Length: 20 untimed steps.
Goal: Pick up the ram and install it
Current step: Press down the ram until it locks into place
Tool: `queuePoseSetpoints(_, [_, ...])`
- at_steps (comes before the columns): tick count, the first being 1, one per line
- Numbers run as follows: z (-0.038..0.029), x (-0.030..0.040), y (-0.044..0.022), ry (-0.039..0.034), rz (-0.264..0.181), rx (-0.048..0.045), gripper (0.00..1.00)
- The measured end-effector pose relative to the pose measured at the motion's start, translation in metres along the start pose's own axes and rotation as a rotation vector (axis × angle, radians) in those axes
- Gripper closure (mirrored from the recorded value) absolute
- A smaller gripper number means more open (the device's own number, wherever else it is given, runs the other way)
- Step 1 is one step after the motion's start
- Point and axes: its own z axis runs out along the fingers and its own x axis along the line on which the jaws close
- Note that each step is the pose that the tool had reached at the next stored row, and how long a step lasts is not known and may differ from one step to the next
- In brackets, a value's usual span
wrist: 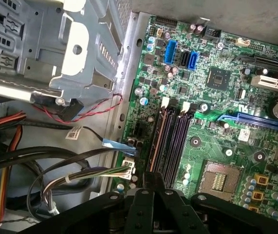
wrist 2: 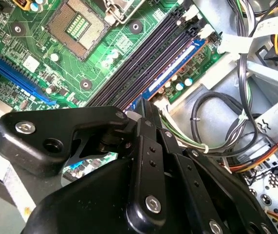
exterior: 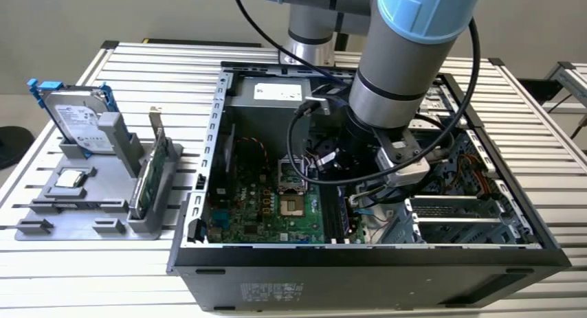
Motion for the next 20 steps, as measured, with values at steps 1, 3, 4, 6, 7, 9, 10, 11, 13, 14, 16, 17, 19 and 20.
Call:
queuePoseSetpoints(1, [0.0,0.0,0.0,0.0,-0.003,0.0002,1.0])
queuePoseSetpoints(3, [0.0,0.0,0.0,-0.0001,-0.009,0.0005,1.0])
queuePoseSetpoints(4, [0.0,0.0,0.0,-0.0002,-0.013,0.0006,1.0])
queuePoseSetpoints(6, [0.0,0.0,0.0,-0.0002,-0.019,0.0008,1.0])
queuePoseSetpoints(7, [0.0,0.0,0.0,-0.0003,-0.021,0.0009,1.0])
queuePoseSetpoints(9, [0.0,0.0,0.0,-0.0004,-0.027,0.0011,1.0])
queuePoseSetpoints(10, [0.0,0.0,0.0,-0.0004,-0.029,0.0011,1.0])
queuePoseSetpoints(11, [0.0,0.0,0.0,-0.0004,-0.032,0.0013,1.0])
queuePoseSetpoints(13, [0.0,0.0,0.0,-0.0005,-0.037,0.0017,1.0])
queuePoseSetpoints(14, [0.0,0.0,0.0,-0.0005,-0.04,0.0019,1.0])
queuePoseSetpoints(16, [0.0,0.0,0.0,-0.0005,-0.046,0.0022,1.0])
queuePoseSetpoints(17, [0.0,0.0,0.0,-0.0006,-0.049,0.0024,1.0])
queuePoseSetpoints(19, [0.0001,0.0,0.0,-0.0006,-0.056,0.0029,1.0])
queuePoseSetpoints(20, [0.0001,0.0,0.0,-0.0007,-0.06,0.0029,1.0])
